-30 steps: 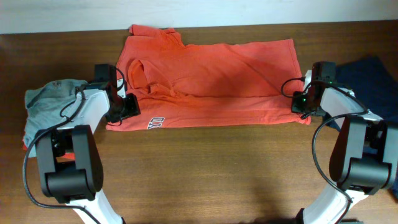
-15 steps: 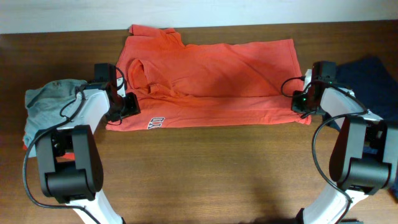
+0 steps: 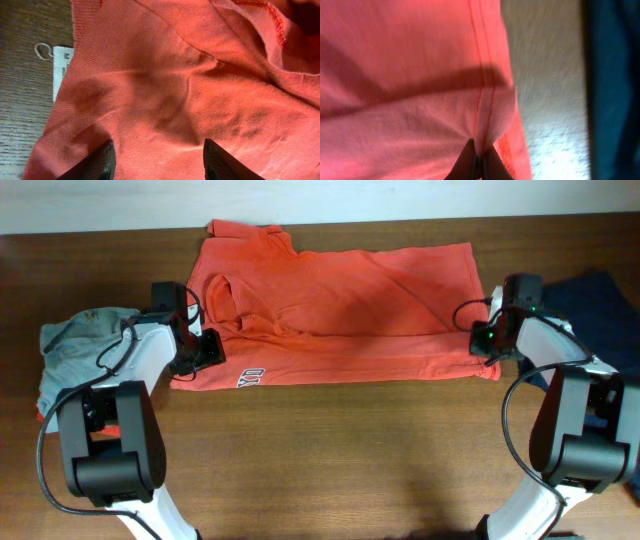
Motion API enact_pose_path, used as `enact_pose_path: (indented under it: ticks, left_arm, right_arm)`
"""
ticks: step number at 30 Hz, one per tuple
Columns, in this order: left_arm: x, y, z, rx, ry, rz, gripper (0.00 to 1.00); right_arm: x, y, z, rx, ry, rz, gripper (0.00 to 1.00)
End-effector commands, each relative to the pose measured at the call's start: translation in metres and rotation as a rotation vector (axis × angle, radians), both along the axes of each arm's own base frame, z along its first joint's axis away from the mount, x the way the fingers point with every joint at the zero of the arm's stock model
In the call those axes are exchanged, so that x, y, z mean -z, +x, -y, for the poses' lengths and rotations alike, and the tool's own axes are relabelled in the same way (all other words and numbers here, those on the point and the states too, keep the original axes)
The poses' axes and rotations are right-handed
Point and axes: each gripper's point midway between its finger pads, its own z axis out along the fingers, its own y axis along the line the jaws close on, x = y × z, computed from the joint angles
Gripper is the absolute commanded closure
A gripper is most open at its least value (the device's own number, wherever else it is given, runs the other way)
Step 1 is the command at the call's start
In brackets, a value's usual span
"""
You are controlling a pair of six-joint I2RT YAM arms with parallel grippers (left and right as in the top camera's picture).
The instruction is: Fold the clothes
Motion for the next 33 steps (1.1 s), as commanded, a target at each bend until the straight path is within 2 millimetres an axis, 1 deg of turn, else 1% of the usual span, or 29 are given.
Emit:
enact_pose_path:
  ticks: [1, 3, 5, 7, 10, 12, 15, 18, 19, 26, 28, 33]
  left_arm:
    - [0.005, -0.001, -0.001, 0.018, 0.011, -0.008, 0.44]
    - [0.005, -0.001, -0.001, 0.018, 0.011, -0.008, 0.44]
    - [0.005, -0.001, -0.001, 0.018, 0.011, -0.008, 0.44]
    - [0.005, -0.001, -0.001, 0.018, 0.011, -0.009, 0.44]
    - [0.005, -0.001, -0.001, 0.018, 0.011, -0.009, 0.44]
    - [0.005, -0.002, -0.001, 0.018, 0.011, -0.009, 0.44]
    - [0.005, -0.002, -0.001, 0.018, 0.011, -0.009, 0.44]
    - [0.005, -0.002, -0.001, 0.018, 0.011, -0.009, 0.44]
    - [0.005, -0.002, -0.001, 0.018, 0.011, -0.009, 0.44]
    - [0.005, -0.003, -0.001, 0.018, 0.011, -0.016, 0.44]
    - [0.005, -0.003, -0.001, 0.018, 0.011, -0.016, 0.44]
    - [0.005, -0.003, -0.001, 0.018, 0.011, -0.016, 0.44]
  right_arm:
    - [-0.042, 0.029, 0.005, 0.026, -0.018, 0.129, 0.96]
    - [-0.049, 0.040, 0.007, 0.040, -0.020, 0.178, 0.93]
    - [-0.055, 0.048, 0.009, 0.055, -0.020, 0.220, 0.89]
    - [-0.058, 0.054, 0.010, 0.055, -0.025, 0.248, 0.81]
    - [-0.061, 0.060, 0.012, 0.055, -0.031, 0.277, 0.65]
    - [-0.062, 0.062, 0.014, 0.058, -0.034, 0.287, 0.59]
    - [-0.061, 0.060, 0.017, 0.066, -0.033, 0.278, 0.58]
    - [-0.057, 0.052, 0.023, 0.080, -0.030, 0.248, 0.57]
    - [-0.056, 0.050, 0.026, 0.088, -0.031, 0.240, 0.55]
    - [-0.055, 0.044, 0.047, 0.134, -0.037, 0.237, 0.55]
    - [-0.055, 0.041, 0.052, 0.145, -0.038, 0.233, 0.51]
    - [-0.052, 0.034, 0.062, 0.169, -0.036, 0.213, 0.48]
